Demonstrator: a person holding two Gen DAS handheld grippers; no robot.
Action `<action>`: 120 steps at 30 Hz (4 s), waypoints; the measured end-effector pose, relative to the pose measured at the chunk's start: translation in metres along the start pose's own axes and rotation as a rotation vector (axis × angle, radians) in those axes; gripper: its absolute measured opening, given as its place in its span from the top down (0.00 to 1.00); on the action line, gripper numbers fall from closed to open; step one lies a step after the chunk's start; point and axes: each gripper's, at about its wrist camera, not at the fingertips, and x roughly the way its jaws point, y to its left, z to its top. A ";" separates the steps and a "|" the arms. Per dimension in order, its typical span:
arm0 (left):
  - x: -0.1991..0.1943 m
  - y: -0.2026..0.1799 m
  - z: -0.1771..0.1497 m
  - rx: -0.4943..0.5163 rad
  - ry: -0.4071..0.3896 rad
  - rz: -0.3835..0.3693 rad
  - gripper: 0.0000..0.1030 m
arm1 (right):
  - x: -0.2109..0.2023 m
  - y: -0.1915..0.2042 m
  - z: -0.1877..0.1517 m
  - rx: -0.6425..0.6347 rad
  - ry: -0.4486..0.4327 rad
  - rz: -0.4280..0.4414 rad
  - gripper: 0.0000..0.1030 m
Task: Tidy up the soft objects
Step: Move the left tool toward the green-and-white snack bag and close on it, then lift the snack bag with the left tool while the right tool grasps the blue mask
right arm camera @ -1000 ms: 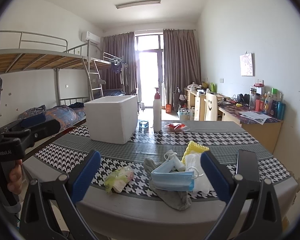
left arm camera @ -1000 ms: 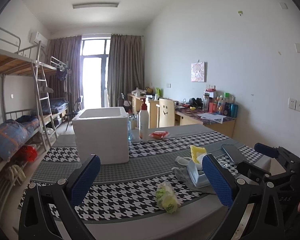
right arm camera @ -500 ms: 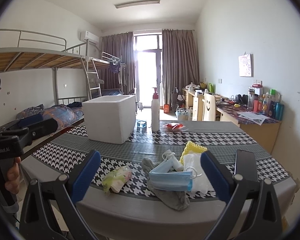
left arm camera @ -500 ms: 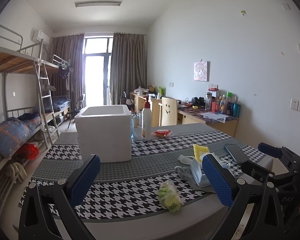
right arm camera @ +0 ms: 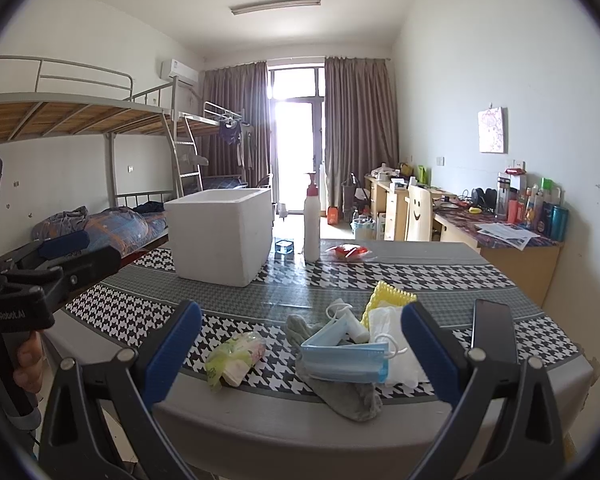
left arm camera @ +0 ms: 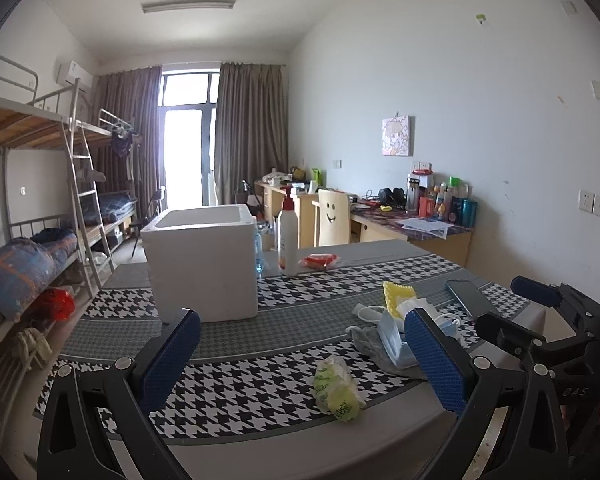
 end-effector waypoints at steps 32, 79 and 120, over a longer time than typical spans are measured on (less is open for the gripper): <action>0.075 -0.018 -0.022 0.022 0.227 -0.054 0.01 | 0.042 -0.027 -0.016 0.038 0.126 -0.036 0.02; 0.143 -0.031 -0.071 0.036 0.501 -0.044 0.52 | 0.077 -0.044 -0.038 0.084 0.264 -0.003 0.02; 0.119 0.015 -0.062 -0.043 0.430 -0.032 0.68 | 0.100 -0.010 -0.038 0.020 0.364 0.117 0.84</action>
